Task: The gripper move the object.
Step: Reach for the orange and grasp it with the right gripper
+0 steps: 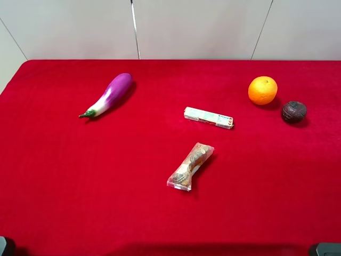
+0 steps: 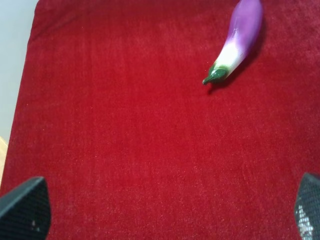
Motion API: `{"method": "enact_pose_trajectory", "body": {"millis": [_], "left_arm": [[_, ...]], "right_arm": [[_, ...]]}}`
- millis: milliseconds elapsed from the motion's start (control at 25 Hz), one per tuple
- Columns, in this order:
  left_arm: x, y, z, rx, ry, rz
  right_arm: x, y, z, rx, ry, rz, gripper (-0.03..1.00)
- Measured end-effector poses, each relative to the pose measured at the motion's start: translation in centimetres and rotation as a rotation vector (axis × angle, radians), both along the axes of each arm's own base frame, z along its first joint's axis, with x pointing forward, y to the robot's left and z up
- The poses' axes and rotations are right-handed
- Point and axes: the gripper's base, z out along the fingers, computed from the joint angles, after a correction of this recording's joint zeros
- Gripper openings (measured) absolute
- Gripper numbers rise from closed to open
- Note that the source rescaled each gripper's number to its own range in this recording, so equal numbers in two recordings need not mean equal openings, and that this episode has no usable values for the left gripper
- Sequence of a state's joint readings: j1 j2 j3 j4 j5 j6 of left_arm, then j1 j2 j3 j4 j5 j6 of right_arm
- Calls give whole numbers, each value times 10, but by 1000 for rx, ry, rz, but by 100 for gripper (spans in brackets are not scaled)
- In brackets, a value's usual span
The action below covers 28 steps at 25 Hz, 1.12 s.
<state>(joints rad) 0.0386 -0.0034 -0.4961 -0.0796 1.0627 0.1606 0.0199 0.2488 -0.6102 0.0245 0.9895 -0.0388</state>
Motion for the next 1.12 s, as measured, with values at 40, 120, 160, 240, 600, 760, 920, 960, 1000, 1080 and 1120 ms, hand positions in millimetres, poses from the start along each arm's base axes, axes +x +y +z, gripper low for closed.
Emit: {"method": "enact_pose_trajectory", "body": {"millis": [40, 120, 160, 240, 600, 760, 920, 960, 1000, 1080, 1120], "left_arm": [[0, 0, 0, 0, 0, 0], [0, 0, 0, 0, 0, 0], [0, 0, 0, 0, 0, 0], [0, 0, 0, 0, 0, 0], [0, 0, 0, 0, 0, 0], [0, 0, 0, 0, 0, 0], [0, 0, 0, 0, 0, 0], [0, 0, 0, 0, 0, 0], [0, 0, 0, 0, 0, 0], [0, 0, 0, 0, 0, 0], [0, 0, 0, 0, 0, 0]], "right_arm": [[7, 0, 5, 0, 20, 0, 100], [21, 0, 12, -2, 65, 0, 100], [30, 1, 16, -2, 88, 0, 100], [45, 1, 21, -5, 129, 1, 100], [126, 2, 40, -13, 299, 5, 100], [159, 3, 51, -14, 335, 10, 100], [190, 4, 59, -16, 393, 12, 100], [196, 4, 62, -16, 403, 13, 100], [204, 4, 63, -17, 415, 13, 100], [219, 5, 64, -17, 448, 14, 100], [225, 5, 65, -18, 454, 14, 100]]}}
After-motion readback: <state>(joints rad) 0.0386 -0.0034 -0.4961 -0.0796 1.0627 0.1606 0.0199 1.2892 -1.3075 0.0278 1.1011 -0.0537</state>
